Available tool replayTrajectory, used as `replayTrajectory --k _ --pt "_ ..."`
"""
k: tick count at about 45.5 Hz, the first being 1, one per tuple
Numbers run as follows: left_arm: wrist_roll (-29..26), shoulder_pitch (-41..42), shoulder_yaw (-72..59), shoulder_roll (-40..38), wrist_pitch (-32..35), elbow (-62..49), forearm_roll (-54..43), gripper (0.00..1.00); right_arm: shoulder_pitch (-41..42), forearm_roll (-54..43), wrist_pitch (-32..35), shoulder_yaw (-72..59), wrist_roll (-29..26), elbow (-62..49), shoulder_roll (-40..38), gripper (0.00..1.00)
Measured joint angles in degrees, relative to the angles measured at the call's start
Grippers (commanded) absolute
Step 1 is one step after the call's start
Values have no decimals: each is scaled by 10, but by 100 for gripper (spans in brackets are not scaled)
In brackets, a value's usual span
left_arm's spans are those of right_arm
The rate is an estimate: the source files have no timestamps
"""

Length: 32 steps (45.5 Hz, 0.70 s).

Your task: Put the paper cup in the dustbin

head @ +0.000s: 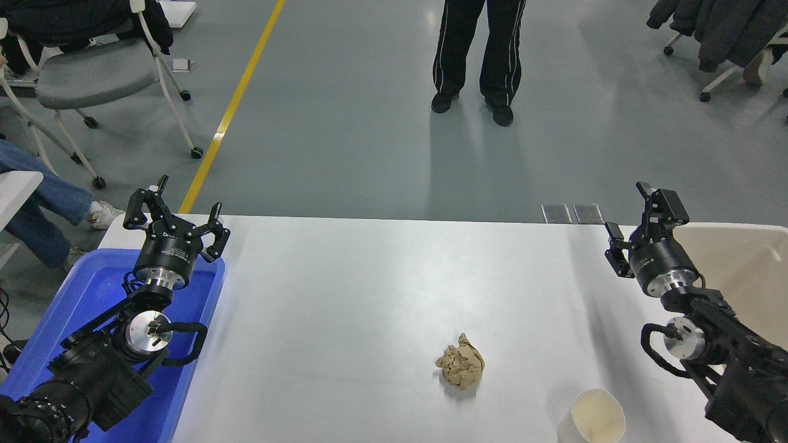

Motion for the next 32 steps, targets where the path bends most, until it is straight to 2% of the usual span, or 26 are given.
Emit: replayTrajectory --k 22,32 --pt "0 0 0 0 0 0 0 100 4 10 -18 -3 -3 3 6 100" --pt "0 0 0 0 0 0 0 100 5 12 -20 -3 -35 20 3 100"
